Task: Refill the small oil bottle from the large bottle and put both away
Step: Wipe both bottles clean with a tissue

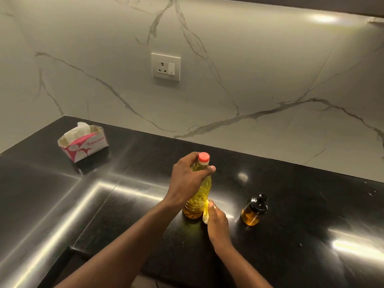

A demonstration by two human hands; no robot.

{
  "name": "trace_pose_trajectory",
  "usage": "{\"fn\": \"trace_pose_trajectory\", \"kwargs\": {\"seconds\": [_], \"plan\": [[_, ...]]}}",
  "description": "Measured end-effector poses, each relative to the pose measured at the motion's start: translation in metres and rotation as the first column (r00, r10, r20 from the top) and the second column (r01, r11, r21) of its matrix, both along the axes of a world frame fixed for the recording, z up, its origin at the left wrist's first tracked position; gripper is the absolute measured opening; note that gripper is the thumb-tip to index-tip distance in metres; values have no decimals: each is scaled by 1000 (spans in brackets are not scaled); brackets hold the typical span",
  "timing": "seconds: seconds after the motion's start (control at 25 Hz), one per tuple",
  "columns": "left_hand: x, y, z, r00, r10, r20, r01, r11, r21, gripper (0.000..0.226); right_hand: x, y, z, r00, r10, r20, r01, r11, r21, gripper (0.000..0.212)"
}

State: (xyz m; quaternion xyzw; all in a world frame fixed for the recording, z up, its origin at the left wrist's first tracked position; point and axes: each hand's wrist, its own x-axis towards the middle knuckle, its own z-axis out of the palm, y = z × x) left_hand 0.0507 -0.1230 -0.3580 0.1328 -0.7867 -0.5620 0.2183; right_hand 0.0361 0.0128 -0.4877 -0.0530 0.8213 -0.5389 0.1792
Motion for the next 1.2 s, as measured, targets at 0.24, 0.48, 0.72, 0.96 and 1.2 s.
{"fn": "trace_pose_trajectory", "kwargs": {"seconds": [0.24, 0.48, 0.72, 0.96, 1.2], "plan": [[-4, -2, 7, 997, -9, 81, 4, 998, 66, 24, -29, -24, 45, 991, -69, 119, 110, 918, -380, 43], [-2, 1, 6, 993, -67, 94, 61, 996, 68, 24, 2, -19, 7, 972, -172, 160, 201, 961, -190, 45], [0, -12, 13, 974, -190, 123, 173, 975, 138, 32, -32, -24, 65, 993, -91, 77, 114, 908, -403, 45], [9, -7, -4, 997, -10, 78, 8, 999, 34, 48, 19, -14, -1, 997, -80, -22, 79, 996, -32, 51], [9, -9, 2, 999, 36, 21, -34, 998, -61, 38, -27, -23, 51, 992, -94, 89, 117, 943, -313, 44]]}}
